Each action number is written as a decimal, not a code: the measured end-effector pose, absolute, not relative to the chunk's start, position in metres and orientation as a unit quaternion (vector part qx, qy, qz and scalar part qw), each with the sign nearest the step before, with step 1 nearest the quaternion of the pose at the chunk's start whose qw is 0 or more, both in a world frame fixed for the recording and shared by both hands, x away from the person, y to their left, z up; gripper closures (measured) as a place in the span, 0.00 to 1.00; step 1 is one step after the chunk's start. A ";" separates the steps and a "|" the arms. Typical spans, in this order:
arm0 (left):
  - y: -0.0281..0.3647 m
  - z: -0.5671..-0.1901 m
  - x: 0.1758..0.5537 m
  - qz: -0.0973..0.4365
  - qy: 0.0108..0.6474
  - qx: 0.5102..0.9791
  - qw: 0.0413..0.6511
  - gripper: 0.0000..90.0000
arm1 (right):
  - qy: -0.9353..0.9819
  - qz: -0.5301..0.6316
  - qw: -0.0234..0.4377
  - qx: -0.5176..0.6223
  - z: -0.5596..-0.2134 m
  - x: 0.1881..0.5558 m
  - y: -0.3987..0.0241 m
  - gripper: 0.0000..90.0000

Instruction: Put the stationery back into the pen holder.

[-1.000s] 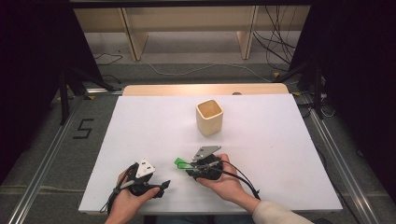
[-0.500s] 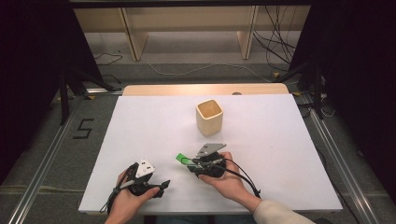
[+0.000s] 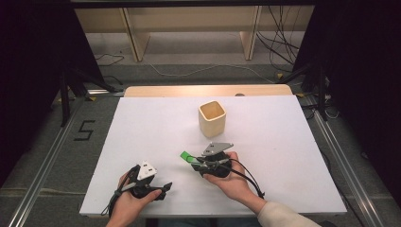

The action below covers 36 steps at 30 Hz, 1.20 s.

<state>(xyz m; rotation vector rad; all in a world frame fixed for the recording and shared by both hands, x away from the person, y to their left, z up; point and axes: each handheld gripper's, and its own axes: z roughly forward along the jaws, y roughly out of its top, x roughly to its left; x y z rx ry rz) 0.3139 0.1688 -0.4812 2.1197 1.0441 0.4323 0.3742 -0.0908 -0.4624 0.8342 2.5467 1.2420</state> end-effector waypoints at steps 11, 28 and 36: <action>0.169 -0.481 0.314 0.168 0.406 0.822 0.362 0.26 | 0.852 0.427 0.100 0.285 -0.459 0.376 -0.094 0.74; 0.169 -0.481 0.314 0.168 0.407 0.821 0.362 0.26 | 0.842 0.438 0.109 0.296 -0.452 0.379 -0.101 0.74; 0.169 -0.482 0.315 0.168 0.407 0.821 0.362 0.26 | 0.836 0.444 0.115 0.301 -0.448 0.382 -0.105 0.74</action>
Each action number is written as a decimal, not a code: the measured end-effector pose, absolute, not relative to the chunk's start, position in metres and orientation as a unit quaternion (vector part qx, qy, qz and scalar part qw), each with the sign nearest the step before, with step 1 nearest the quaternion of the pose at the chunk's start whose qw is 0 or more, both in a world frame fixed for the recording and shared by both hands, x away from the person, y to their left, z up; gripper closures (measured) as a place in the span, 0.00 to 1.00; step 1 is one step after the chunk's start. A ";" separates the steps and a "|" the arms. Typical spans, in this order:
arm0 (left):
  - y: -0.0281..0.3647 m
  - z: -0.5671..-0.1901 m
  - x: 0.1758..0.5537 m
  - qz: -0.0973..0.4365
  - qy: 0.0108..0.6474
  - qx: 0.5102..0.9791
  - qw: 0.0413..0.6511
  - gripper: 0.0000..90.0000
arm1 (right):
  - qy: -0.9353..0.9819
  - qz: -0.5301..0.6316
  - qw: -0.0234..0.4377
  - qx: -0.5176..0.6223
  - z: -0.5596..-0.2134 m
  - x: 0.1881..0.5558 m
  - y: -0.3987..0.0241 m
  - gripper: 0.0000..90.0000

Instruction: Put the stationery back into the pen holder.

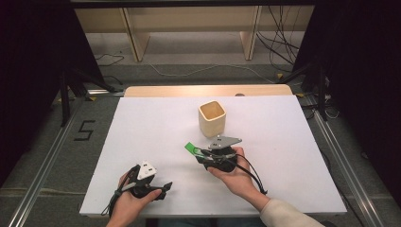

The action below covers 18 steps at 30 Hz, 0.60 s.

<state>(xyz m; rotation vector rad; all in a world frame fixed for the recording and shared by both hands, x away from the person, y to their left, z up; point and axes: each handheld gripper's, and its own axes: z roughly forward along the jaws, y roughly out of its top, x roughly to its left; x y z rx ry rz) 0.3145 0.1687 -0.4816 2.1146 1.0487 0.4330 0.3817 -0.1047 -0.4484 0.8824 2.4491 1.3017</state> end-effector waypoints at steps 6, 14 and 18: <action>0.169 -0.481 0.314 0.168 0.407 0.822 0.362 0.26 | 0.833 0.447 0.119 0.304 -0.446 0.383 -0.107 0.74; 0.169 -0.481 0.314 0.168 0.407 0.822 0.362 0.26 | 0.828 0.452 0.125 0.308 -0.441 0.385 -0.111 0.74; 0.169 -0.481 0.314 0.169 0.407 0.822 0.361 0.26 | 0.825 0.456 0.130 0.309 -0.440 0.386 -0.112 0.74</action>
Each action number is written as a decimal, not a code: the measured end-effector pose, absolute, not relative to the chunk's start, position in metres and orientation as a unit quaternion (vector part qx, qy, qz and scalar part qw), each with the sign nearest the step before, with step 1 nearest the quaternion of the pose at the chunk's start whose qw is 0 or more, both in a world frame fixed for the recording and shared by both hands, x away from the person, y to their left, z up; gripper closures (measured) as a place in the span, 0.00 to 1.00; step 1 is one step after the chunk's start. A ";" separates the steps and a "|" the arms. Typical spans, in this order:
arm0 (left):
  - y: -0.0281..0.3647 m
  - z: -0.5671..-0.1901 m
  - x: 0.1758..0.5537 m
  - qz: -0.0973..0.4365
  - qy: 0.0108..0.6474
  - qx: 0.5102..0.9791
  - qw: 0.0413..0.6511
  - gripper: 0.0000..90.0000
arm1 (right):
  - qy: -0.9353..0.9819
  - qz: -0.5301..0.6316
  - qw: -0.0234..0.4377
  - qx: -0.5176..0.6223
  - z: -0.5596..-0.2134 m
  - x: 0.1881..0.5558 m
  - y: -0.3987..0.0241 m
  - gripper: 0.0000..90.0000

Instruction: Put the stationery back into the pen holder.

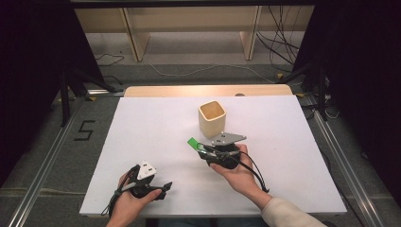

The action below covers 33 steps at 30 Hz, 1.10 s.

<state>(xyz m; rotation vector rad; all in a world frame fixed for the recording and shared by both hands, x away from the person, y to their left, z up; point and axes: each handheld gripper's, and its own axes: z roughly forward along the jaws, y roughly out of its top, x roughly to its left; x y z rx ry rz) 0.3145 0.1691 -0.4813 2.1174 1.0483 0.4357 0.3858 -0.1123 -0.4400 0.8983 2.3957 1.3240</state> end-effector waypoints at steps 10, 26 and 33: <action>0.169 -0.481 0.314 0.170 0.407 0.822 0.361 0.26 | 0.819 0.460 0.136 0.315 -0.435 0.388 -0.117 0.74; 0.169 -0.481 0.314 0.170 0.408 0.821 0.361 0.26 | 0.807 0.470 0.148 0.325 -0.429 0.393 -0.125 0.74; 0.169 -0.481 0.314 0.171 0.407 0.821 0.362 0.26 | 0.803 0.473 0.152 0.329 -0.425 0.395 -0.128 0.74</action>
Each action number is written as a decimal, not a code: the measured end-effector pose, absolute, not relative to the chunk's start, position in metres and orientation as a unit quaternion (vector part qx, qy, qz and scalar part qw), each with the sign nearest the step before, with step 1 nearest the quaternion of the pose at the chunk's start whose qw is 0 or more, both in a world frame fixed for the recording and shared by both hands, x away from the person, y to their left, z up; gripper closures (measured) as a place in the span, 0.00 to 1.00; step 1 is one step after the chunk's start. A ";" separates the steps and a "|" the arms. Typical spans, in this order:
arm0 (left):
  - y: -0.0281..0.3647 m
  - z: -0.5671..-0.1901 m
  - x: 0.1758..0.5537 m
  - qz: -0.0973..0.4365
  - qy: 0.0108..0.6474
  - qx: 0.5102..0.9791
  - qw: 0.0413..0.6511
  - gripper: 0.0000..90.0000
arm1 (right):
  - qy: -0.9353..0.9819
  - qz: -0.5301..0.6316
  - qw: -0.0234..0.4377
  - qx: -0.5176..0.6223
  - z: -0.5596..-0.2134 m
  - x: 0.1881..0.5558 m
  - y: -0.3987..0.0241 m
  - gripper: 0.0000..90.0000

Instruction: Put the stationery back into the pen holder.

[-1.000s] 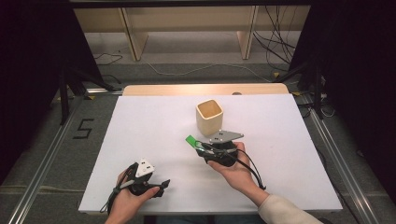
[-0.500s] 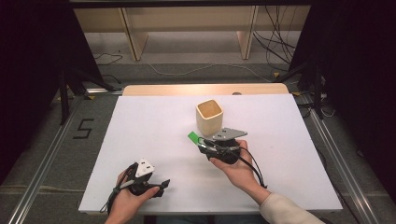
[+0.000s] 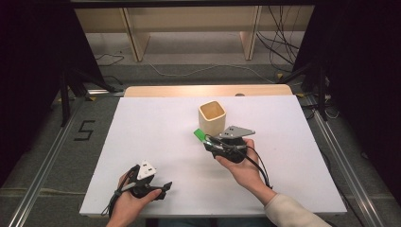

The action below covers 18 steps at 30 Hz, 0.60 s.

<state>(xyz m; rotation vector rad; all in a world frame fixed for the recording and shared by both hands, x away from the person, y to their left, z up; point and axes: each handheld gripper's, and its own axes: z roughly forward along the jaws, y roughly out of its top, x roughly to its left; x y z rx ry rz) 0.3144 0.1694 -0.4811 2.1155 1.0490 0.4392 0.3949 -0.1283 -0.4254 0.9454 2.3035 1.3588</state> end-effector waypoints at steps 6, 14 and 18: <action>0.169 -0.481 0.314 0.171 0.407 0.821 0.361 0.26 | 0.802 0.474 0.152 0.329 -0.424 0.395 -0.129 0.74; 0.169 -0.481 0.314 0.170 0.408 0.821 0.362 0.26 | 0.800 0.477 0.155 0.328 -0.421 0.395 -0.130 0.74; 0.170 -0.481 0.314 0.170 0.407 0.821 0.361 0.26 | 0.797 0.481 0.159 0.327 -0.419 0.395 -0.132 0.74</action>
